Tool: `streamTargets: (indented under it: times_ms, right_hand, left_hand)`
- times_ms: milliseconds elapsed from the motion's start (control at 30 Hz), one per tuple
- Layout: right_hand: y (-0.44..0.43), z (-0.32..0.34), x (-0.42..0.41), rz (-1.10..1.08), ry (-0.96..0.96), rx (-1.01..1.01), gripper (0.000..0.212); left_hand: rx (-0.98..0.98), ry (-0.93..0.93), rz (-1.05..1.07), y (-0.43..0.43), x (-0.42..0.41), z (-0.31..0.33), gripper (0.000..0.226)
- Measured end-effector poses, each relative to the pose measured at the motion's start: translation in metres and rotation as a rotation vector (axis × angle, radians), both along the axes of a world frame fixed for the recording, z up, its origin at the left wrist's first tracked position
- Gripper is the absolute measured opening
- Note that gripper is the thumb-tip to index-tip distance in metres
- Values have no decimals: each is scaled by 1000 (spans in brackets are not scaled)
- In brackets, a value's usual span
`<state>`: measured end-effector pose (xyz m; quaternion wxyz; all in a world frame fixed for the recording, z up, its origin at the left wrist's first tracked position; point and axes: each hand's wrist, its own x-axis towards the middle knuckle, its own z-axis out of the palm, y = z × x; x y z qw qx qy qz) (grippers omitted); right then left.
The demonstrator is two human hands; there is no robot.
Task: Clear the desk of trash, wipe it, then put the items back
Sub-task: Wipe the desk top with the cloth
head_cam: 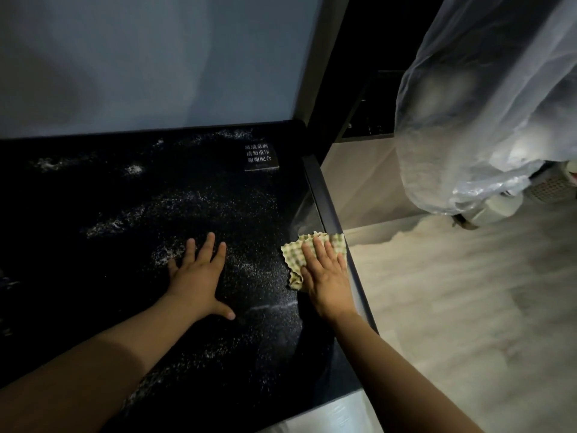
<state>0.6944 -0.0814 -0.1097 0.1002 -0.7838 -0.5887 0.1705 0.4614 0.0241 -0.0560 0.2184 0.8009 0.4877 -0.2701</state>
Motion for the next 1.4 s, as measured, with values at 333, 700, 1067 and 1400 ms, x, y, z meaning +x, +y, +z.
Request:
streamTargets:
  times_ms: [333, 700, 1067, 1400]
  right_hand:
    - [-52, 1, -11, -42, -31, -36, 66]
    - [-130, 5, -31, -129, -11, -43, 63]
    - [-219, 8, -53, -254, -20, 51, 56]
    - [-265, 54, -51, -372, 291, -1, 30]
  left_hand:
    - [22, 6, -16, -1, 1, 0, 141]
    - [73, -73, -65, -25, -15, 1, 131]
    - [93, -115, -151, -73, -23, 18, 123]
    - [93, -120, -141, -96, -22, 46, 120]
